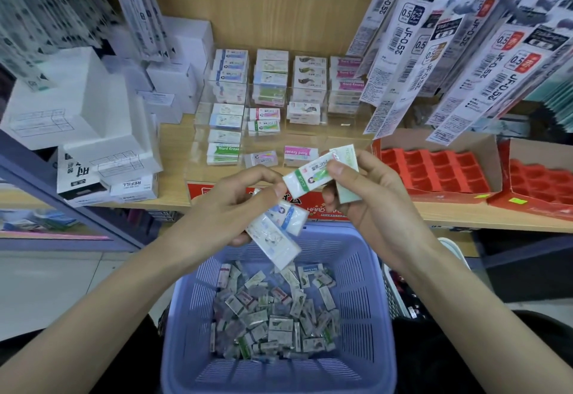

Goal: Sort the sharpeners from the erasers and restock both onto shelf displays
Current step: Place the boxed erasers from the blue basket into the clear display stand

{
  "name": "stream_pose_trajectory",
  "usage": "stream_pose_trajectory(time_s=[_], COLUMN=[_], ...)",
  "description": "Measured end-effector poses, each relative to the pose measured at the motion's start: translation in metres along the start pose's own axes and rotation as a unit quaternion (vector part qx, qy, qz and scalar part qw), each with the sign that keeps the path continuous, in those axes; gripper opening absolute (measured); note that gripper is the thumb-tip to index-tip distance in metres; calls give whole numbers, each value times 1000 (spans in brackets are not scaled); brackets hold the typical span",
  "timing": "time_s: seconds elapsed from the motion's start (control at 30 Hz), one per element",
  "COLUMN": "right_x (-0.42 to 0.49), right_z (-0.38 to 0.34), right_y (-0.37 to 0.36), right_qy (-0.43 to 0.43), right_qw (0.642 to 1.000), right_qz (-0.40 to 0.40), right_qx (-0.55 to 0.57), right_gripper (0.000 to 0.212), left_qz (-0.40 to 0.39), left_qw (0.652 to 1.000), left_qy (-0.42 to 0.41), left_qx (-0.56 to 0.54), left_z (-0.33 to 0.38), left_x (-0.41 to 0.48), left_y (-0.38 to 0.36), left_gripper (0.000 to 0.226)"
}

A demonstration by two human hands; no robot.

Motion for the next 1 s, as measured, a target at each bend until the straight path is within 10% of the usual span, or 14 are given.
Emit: stream_pose_trajectory(time_s=[0.27,0.7,1.0], right_x=[-4,3,74], right_z=[10,9,8], right_y=[2,-3,-7], right_qy=[-60,84,143], right_qw=[998,940,919], right_qz=[-1,-49,77], right_qx=[15,-327,-360], right_gripper=[30,28,29], left_qz=[-15,-54,101], left_qw=[1000,995,994], left_qy=[21,89,37], left_qx=[-5,12,-13], left_z=[-3,0,14], left_x=[2,-3,10], left_y=[-6,9,43], left_gripper=[20,20,24])
Point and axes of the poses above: each hand's wrist, its own x-axis towards the middle knuckle, its own y-axis out of the back of the hand, z = x × y, the point moved 2 cm from there along x, towards the middle knuckle, and after that the axes turned 1 degree about -z, right-handed, at the moved point
